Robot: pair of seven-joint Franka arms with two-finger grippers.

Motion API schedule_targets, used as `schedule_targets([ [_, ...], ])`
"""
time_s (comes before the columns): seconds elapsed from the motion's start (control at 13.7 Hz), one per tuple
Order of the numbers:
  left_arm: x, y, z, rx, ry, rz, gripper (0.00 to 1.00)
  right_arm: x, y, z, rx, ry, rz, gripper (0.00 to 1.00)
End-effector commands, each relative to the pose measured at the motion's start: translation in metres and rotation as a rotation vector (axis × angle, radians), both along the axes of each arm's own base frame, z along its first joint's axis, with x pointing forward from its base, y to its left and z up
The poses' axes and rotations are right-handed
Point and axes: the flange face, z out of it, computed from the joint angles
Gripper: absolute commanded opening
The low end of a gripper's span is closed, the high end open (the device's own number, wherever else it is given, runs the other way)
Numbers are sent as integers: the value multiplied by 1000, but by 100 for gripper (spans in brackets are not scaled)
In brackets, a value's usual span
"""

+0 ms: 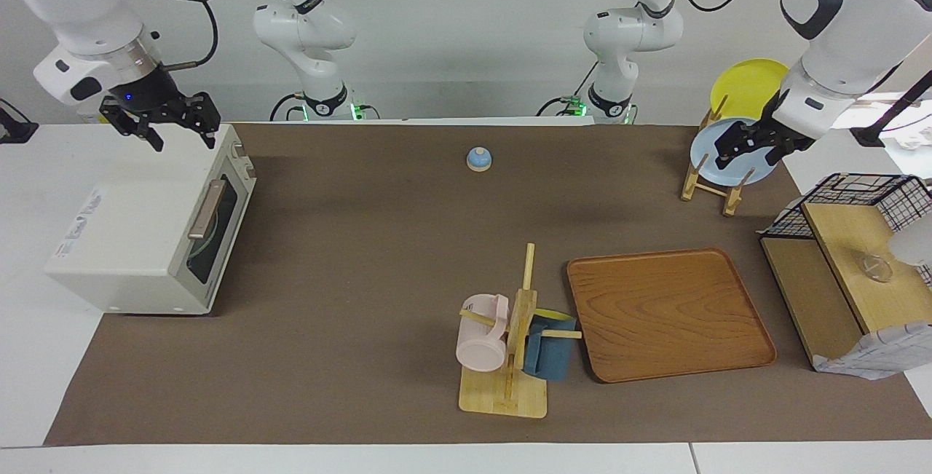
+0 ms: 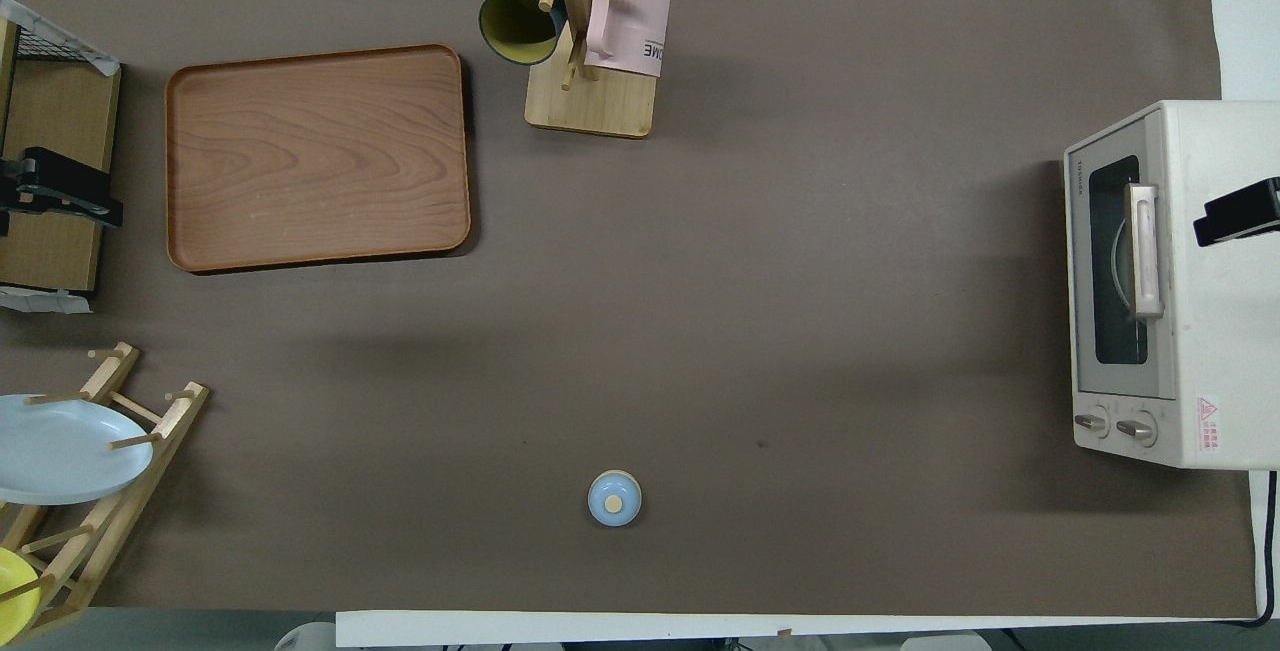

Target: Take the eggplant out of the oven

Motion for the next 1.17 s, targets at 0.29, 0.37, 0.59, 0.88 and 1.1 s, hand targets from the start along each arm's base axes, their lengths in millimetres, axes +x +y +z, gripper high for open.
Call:
schedule_targets([
  [0.29,-4,3,3,11,10,0,100,-4,-21,-89,-54,78,-11,0],
  [0.37,-4,4,3,11,8,3,100,-5,-25,-97,-73,95,-11,0],
  [0.59,-4,3,3,11,10,0,100,-7,-23,-115,-80,107,-43,0],
  [0.88,-4,3,3,11,8,0,100,7,-16,-146,-100,102,-51,0],
  [1.1,-4,3,3,11,10,0,100,27,35,-175,-110,78,-64,0],
])
